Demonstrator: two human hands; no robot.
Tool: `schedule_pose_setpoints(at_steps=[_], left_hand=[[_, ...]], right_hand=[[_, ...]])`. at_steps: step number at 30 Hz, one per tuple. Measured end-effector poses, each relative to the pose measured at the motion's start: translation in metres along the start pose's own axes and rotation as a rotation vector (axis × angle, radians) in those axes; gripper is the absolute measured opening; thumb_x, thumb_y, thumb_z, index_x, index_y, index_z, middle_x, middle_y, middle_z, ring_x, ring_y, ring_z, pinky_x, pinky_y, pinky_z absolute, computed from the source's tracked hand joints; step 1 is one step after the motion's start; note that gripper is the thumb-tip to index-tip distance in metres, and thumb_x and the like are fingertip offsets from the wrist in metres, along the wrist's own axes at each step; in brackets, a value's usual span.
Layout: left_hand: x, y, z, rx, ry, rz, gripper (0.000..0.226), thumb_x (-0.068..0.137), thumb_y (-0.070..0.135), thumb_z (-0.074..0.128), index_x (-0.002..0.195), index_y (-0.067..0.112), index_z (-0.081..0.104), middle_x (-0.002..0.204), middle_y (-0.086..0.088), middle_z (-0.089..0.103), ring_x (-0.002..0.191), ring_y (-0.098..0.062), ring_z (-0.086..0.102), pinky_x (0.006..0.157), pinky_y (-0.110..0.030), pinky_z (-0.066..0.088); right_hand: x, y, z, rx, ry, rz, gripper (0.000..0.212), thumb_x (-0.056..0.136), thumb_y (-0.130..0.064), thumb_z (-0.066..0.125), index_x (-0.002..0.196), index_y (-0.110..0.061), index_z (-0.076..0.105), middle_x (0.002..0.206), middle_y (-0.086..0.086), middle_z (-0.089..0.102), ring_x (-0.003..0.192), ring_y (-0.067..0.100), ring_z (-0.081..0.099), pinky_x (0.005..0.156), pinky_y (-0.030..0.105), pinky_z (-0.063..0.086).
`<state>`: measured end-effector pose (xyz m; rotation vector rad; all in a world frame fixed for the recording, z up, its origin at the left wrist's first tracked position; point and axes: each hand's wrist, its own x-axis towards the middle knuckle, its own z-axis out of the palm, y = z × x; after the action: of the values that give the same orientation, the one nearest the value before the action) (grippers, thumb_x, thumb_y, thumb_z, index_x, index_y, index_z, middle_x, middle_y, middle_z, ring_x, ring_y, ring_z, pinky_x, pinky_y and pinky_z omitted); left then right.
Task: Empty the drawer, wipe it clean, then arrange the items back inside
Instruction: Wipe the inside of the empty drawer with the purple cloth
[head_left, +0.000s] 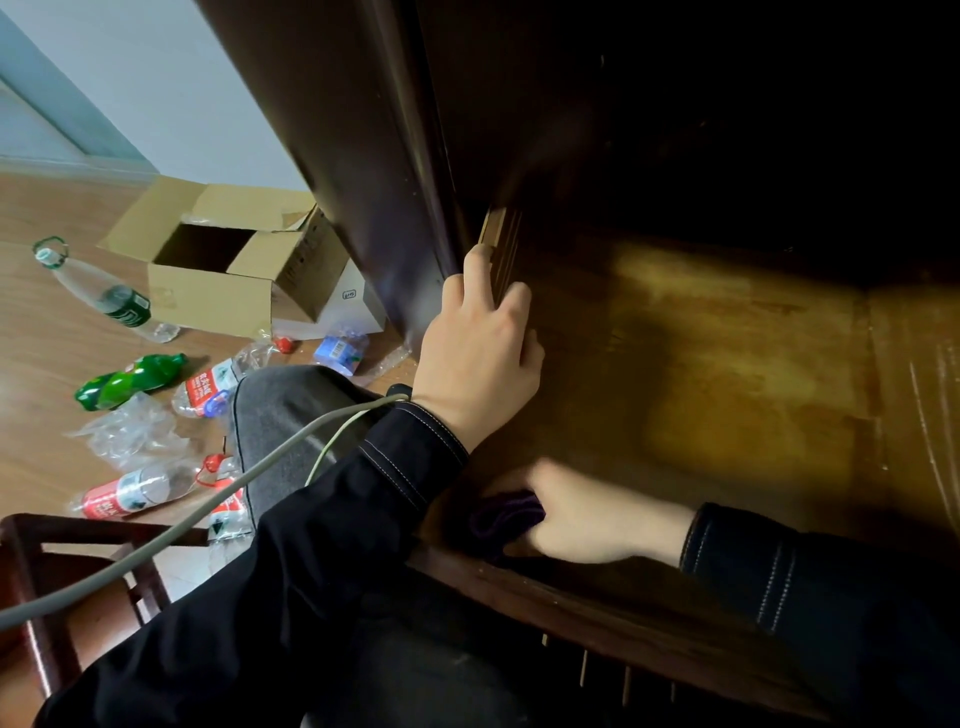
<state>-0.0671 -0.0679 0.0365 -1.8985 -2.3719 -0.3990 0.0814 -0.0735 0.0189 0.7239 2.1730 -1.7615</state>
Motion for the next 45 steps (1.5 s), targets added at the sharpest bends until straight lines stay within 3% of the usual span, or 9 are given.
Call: schedule_pose_setpoints(at_steps=[5,13,19,22,27,33,37,42,45], left_hand=[[0.001,-0.001,0.001,0.004,-0.001,0.008,0.03,0.089,0.029,0.056,0.113,0.012,0.058,0.153,-0.018,0.027,0.12,-0.035,0.044,0.071,-0.04,0.055],[0.0,-0.002,0.001,-0.002,-0.001,0.009,0.027,0.089,0.029,0.057,0.111,0.012,0.058,0.153,-0.018,0.027,0.119,-0.034,0.044,0.07,-0.039,0.055],[0.0,-0.001,0.001,-0.007,-0.003,0.011,0.027,0.088,0.028,0.057,0.11,0.012,0.058,0.153,-0.018,0.028,0.118,-0.036,0.045,0.072,-0.041,0.055],[0.0,-0.002,0.001,0.001,-0.006,0.016,0.027,0.088,0.028,0.056,0.109,0.012,0.058,0.153,-0.018,0.027,0.118,-0.036,0.045,0.073,-0.042,0.055],[0.0,-0.002,0.001,-0.001,-0.006,0.017,0.028,0.088,0.028,0.058,0.11,0.012,0.059,0.153,-0.019,0.027,0.12,-0.037,0.045,0.073,-0.041,0.056],[-0.001,-0.002,0.0,-0.012,-0.011,0.012,0.028,0.088,0.027,0.057,0.11,0.011,0.059,0.154,-0.018,0.025,0.122,-0.037,0.044,0.073,-0.041,0.056],[-0.001,-0.002,0.0,-0.012,0.0,0.022,0.028,0.089,0.028,0.058,0.112,0.011,0.06,0.154,-0.019,0.027,0.122,-0.037,0.045,0.074,-0.04,0.056],[-0.001,-0.002,0.001,-0.006,-0.003,0.015,0.029,0.09,0.03,0.056,0.113,0.012,0.059,0.155,-0.018,0.025,0.123,-0.035,0.044,0.076,-0.042,0.056],[-0.001,-0.003,0.001,-0.008,-0.001,0.022,0.029,0.09,0.03,0.056,0.112,0.012,0.059,0.154,-0.018,0.026,0.122,-0.035,0.044,0.075,-0.042,0.056]], right_hand=[[-0.009,-0.003,-0.01,0.031,0.015,-0.093,0.028,0.085,-0.006,0.076,0.112,-0.011,0.071,0.105,0.006,0.074,0.095,0.02,0.069,0.087,0.036,0.055],[-0.005,-0.002,-0.006,-0.027,-0.036,-0.061,0.035,0.088,-0.001,0.071,0.121,-0.013,0.07,0.113,0.002,0.073,0.105,0.018,0.068,0.096,0.043,0.053],[-0.014,0.011,-0.01,-0.007,-0.041,-0.01,0.034,0.087,-0.006,0.075,0.119,-0.016,0.07,0.106,-0.001,0.073,0.092,0.011,0.068,0.083,0.028,0.057],[-0.016,0.015,-0.009,-0.122,-0.071,0.019,0.031,0.088,-0.005,0.073,0.113,-0.022,0.072,0.085,-0.016,0.066,0.071,-0.005,0.055,0.066,0.016,0.042],[-0.026,0.01,-0.024,0.057,-0.12,-0.066,0.03,0.084,-0.003,0.076,0.109,-0.019,0.072,0.091,-0.013,0.069,0.076,-0.005,0.062,0.066,0.011,0.045],[-0.023,0.005,-0.015,-0.099,-0.079,-0.037,0.021,0.086,-0.001,0.073,0.101,-0.015,0.071,0.083,-0.007,0.064,0.067,0.003,0.053,0.064,0.021,0.043],[-0.024,-0.004,-0.026,-0.013,-0.126,-0.127,0.034,0.084,-0.004,0.077,0.112,-0.022,0.071,0.106,-0.006,0.073,0.096,0.005,0.068,0.088,0.028,0.056],[-0.014,0.006,-0.009,-0.162,-0.084,0.016,0.034,0.09,-0.003,0.071,0.121,-0.017,0.069,0.107,-0.004,0.07,0.088,0.008,0.062,0.072,0.025,0.049],[-0.022,-0.004,-0.021,-0.1,-0.11,-0.122,0.029,0.087,-0.005,0.073,0.112,-0.019,0.07,0.099,-0.009,0.07,0.087,-0.002,0.063,0.076,0.02,0.053]])
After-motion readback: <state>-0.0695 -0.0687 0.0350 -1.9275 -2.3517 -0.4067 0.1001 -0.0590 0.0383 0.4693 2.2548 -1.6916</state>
